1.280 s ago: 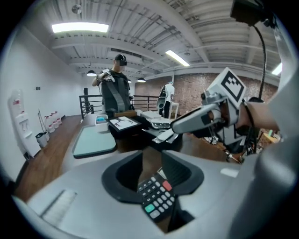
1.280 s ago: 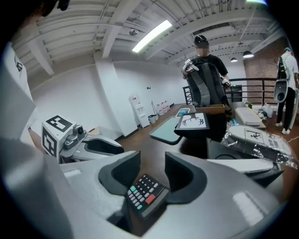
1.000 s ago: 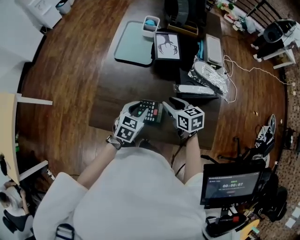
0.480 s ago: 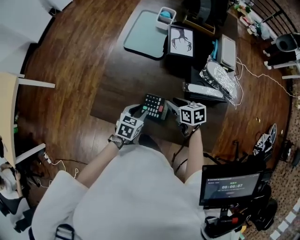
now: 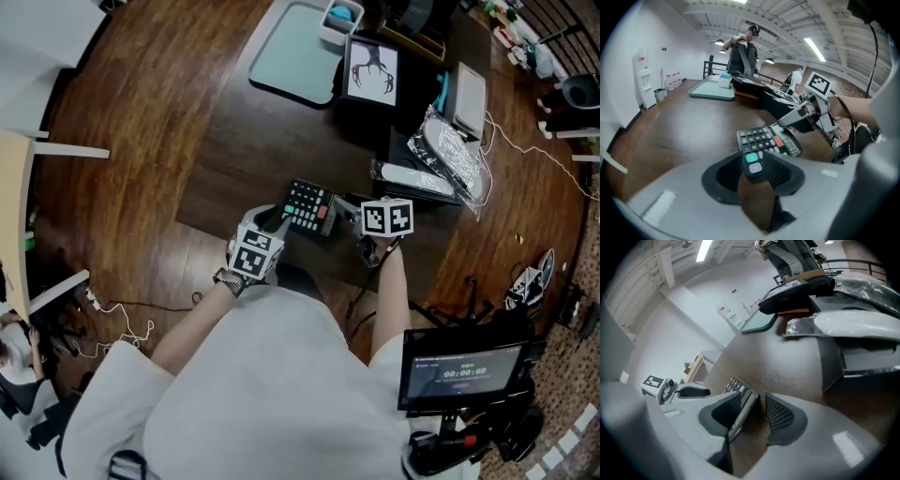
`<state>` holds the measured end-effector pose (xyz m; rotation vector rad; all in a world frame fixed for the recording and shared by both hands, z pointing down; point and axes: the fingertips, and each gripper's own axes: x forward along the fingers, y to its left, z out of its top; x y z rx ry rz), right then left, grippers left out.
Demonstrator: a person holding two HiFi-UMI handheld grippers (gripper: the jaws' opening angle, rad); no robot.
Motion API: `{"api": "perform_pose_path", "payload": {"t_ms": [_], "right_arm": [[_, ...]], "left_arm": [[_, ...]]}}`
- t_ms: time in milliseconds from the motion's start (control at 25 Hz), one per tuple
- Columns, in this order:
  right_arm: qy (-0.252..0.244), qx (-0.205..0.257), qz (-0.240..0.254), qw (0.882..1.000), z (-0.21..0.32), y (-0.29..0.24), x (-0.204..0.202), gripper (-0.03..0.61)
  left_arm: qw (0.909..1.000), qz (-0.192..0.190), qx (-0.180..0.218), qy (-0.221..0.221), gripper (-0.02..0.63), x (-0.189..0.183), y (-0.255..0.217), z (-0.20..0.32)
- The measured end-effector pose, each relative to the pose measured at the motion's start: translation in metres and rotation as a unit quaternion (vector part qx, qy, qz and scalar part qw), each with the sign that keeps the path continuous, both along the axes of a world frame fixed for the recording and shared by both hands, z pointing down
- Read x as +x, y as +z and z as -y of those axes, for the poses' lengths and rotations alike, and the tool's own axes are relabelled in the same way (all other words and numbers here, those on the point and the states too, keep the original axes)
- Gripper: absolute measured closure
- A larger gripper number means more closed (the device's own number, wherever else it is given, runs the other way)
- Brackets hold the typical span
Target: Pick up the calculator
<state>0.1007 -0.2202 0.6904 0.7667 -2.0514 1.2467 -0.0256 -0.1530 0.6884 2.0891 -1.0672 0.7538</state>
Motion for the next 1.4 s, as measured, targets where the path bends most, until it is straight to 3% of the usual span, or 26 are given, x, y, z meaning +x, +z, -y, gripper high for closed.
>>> {"api": "perform_pose_path", "payload": {"t_ms": [160, 280, 760, 1000, 1200, 1400], "right_arm": [[0.014, -0.016, 0.005, 1.000, 0.001, 0.011, 0.002, 0.427], [0.023, -0.023, 0.020, 0.999, 0.000, 0.012, 0.001, 0.489], [0.066, -0.030, 0.076, 0.994, -0.002, 0.015, 0.003, 0.494], [0.078, -0.036, 0.085, 0.993, -0.003, 0.018, 0.007, 0.494], [0.076, -0.037, 0.079, 0.993, -0.004, 0.020, 0.008, 0.492], [0.078, -0.038, 0.079, 0.993, -0.004, 0.021, 0.008, 0.491]], "left_arm": [[0.9997, 0.006, -0.015, -0.019, 0.495, -0.005, 0.009, -0.002], [0.9985, -0.010, -0.037, -0.039, 0.495, -0.008, 0.015, -0.005], [0.9889, -0.073, -0.092, -0.091, 0.517, -0.009, 0.016, -0.009], [0.9769, -0.132, -0.126, -0.111, 0.500, -0.005, 0.006, -0.009], [0.9589, -0.202, -0.169, -0.106, 0.465, 0.009, 0.002, -0.015], [0.9541, -0.215, -0.177, -0.111, 0.466, 0.018, 0.005, -0.013]]}}
